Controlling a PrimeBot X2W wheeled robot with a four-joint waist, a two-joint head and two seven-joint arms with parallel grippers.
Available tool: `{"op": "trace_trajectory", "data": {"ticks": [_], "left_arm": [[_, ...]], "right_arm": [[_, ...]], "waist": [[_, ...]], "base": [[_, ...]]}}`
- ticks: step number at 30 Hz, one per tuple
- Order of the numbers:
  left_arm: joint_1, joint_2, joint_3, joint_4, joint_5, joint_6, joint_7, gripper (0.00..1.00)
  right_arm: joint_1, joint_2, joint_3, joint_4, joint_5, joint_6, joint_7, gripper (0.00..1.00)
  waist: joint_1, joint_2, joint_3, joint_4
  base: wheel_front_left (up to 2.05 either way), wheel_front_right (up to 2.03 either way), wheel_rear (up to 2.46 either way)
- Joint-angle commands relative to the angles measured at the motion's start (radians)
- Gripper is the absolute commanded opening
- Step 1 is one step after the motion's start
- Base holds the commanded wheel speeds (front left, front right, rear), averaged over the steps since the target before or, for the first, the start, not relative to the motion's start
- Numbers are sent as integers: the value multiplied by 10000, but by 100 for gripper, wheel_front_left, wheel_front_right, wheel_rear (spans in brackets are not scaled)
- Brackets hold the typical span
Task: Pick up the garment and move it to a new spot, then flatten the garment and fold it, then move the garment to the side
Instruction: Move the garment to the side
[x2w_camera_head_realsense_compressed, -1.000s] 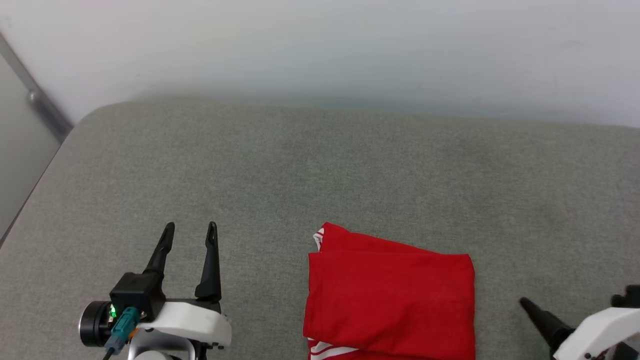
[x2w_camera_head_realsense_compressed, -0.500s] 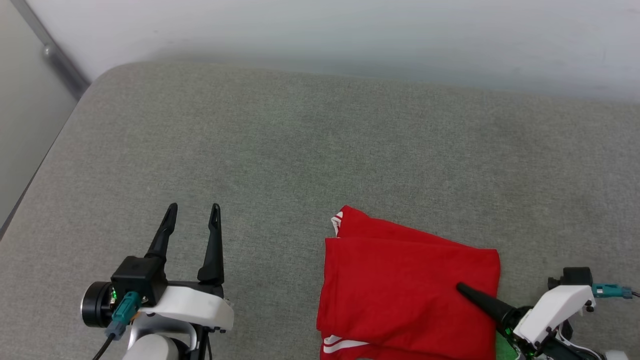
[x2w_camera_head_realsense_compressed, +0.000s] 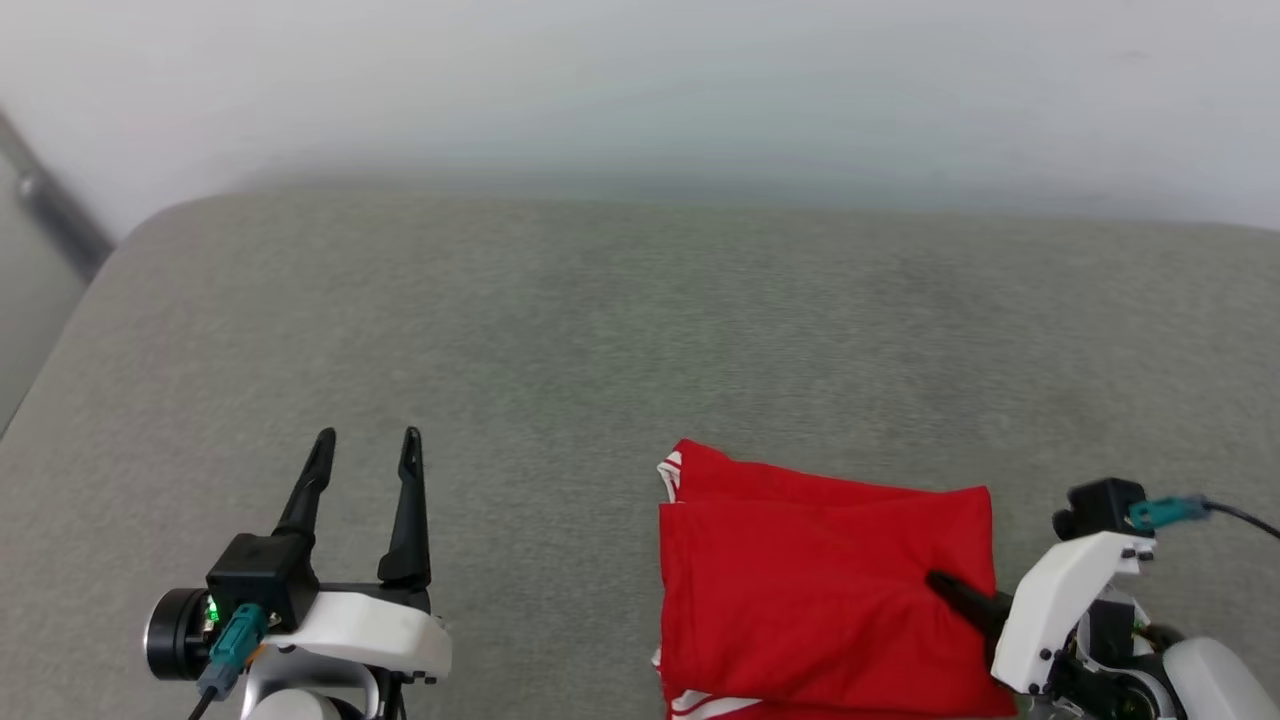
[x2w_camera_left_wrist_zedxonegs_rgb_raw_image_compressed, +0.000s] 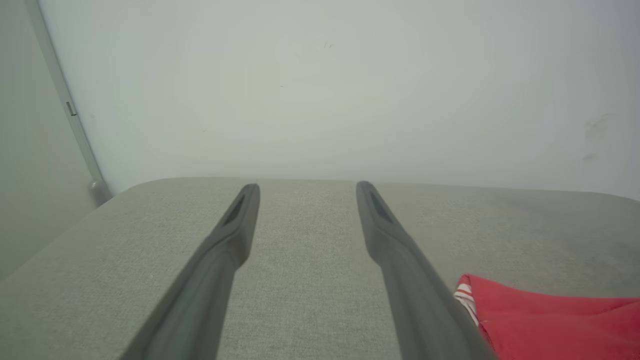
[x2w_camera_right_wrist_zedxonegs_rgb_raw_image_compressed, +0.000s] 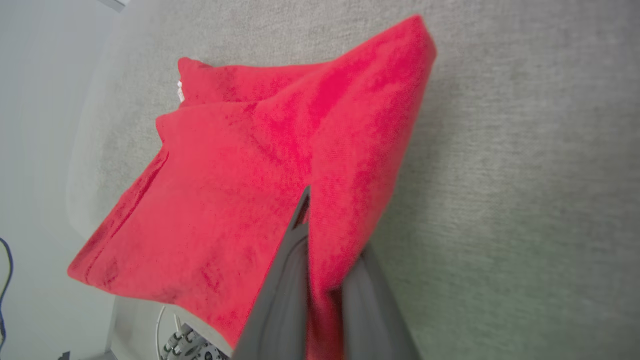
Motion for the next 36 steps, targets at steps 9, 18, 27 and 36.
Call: {"op": "trace_trajectory", "data": {"ticks": [9,18,27,36], "left_arm": [[254,159,301,-555,52,143,-20,100],[-432,538,129,-1417,478,114,331,100],[-1730,1098,-229,-2271,1065,-219,1233,100],[-3076,1495,-545,-2972,1610,-627,1928,100]], "right_arm": [[-1778,-187,1371,1009,-3372,-2,-146,0],[-3786,-251,1812,2067,-4723,-6,-1053,0],[-5806,-573,510,3634,-5681,-5,-3079,0],[-7547,-1156,-1488,5113,-6920,-3,-4689,0]], "waist": [[0,-1,195,-2873],[0,-1,1653,-5280],[0,-1,3488,-5842],[0,-1,5240,-5180]], "base": [[0,0,0],[0,0,0],[0,0,0],[0,0,0]]}}
